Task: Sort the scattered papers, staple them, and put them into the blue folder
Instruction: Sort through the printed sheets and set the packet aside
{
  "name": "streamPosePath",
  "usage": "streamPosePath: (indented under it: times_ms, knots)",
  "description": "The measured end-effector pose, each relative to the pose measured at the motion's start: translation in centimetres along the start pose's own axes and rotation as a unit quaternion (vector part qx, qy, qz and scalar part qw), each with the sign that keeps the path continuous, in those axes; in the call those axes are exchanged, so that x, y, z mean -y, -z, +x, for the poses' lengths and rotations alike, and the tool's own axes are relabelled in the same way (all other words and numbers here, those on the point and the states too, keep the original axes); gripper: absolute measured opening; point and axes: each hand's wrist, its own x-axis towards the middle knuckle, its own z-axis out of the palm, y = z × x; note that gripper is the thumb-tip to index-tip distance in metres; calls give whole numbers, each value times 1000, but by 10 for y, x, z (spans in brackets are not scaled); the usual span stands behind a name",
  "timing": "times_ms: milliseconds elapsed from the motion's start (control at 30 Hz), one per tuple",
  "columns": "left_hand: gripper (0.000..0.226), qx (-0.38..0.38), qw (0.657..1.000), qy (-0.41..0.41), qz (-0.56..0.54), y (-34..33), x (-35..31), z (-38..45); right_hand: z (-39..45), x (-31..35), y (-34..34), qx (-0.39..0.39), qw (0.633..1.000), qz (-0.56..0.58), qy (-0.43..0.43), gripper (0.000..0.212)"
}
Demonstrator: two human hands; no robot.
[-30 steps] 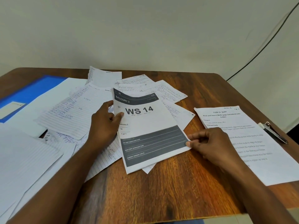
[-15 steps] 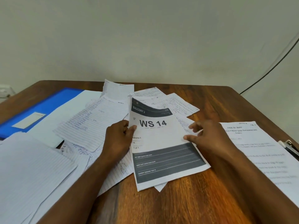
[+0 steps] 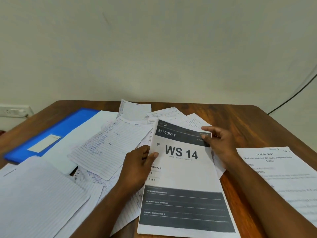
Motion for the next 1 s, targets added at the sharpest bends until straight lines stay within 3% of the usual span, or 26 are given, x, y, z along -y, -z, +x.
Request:
streamPosePath:
  times_ms: [67,167,267,333,467,600,767,1000]
  knots:
    - [38,0,1000,-2,12,-1,-1,-2,-2,-2,4,-1,999,26,22,20]
    - [10,-4,999,27,-47,-1,-4,-3,-2,-3,6,17,996,73,39,18]
    - [54,-33,994,46,-92,3,-8,-3,-2,-8,2,52,991,120,23,23]
    - [68,-60,991,43,-112,7,-10,-1,-3,-9,0,80,990,115,27,31]
    - [50,-80,985,18,-148,19,-8,4,-8,-3,0,123,984,123,43,32]
    - [43,-27,979,-9,-202,34,-15,6,-8,-2,1,135,979,145,43,34]
    - [42,37,970,-12,-242,44,-19,8,-8,-2,2,144,979,138,39,59]
    - [39,125,948,11,-293,45,-15,8,-9,-2,1,157,979,127,23,43]
